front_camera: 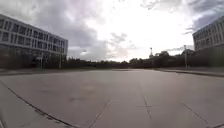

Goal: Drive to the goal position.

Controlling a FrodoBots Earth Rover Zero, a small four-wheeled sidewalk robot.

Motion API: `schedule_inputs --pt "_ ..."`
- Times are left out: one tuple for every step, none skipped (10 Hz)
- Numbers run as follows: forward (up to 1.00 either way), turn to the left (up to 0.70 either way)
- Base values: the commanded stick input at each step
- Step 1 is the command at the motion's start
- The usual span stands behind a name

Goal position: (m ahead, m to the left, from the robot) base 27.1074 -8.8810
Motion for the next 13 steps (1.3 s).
schedule_inputs --pt "0.70 0.00" --pt "0.70 0.00" --pt "0.70 0.00" --pt "0.70 0.00" --pt "0.70 0.00" --pt "0.70 0.00" --pt "0.70 0.00" --pt "0.70 0.00" --pt "0.70 0.00" --pt "0.70 0.00" --pt "0.70 0.00" --pt "0.70 0.00" --pt "0.70 0.00"
